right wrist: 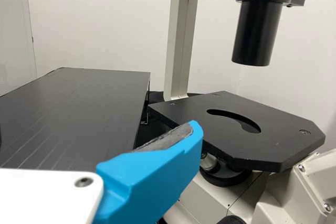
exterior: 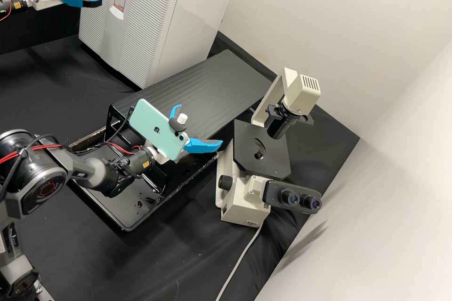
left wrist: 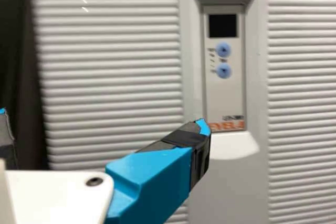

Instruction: Open the incubator door

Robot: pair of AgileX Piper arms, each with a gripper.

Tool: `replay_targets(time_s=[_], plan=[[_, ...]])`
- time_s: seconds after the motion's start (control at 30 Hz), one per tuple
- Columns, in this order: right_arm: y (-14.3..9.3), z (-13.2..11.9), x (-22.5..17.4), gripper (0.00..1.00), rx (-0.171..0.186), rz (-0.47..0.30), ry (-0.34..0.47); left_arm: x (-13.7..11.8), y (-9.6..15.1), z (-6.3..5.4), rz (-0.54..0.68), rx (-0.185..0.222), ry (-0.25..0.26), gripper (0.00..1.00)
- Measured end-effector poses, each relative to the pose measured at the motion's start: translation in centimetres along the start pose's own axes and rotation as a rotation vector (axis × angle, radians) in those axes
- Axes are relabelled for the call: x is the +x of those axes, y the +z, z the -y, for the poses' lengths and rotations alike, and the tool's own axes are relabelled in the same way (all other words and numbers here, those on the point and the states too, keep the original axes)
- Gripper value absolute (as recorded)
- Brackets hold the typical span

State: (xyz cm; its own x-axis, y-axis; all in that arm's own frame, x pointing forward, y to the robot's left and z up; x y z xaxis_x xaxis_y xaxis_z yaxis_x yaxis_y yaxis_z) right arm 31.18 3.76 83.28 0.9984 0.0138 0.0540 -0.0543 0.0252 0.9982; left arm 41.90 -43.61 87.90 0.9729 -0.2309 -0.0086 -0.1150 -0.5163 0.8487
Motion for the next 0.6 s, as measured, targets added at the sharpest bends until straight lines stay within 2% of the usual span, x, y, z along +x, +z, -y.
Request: replay_targets(time_s=[0.2, 0.43, 0.6], plan=[[0.0, 0.0, 0.0, 1.00, 0.000, 0.000, 0.000, 1.5, -0.1, 0.5, 0.071, -0.022, -0.021, 1.00], [0.0, 0.0, 0.0, 1.00, 0.000, 0.000, 0.000, 2.6, -1.4, 0.2, 0.068, -0.079, -0.001, 1.00], [0.0, 0.0, 0.0, 1.00, 0.000, 0.000, 0.000, 2.6, -2.5, 0.6, 0.045, -0.089, -0.006, 1.00]])
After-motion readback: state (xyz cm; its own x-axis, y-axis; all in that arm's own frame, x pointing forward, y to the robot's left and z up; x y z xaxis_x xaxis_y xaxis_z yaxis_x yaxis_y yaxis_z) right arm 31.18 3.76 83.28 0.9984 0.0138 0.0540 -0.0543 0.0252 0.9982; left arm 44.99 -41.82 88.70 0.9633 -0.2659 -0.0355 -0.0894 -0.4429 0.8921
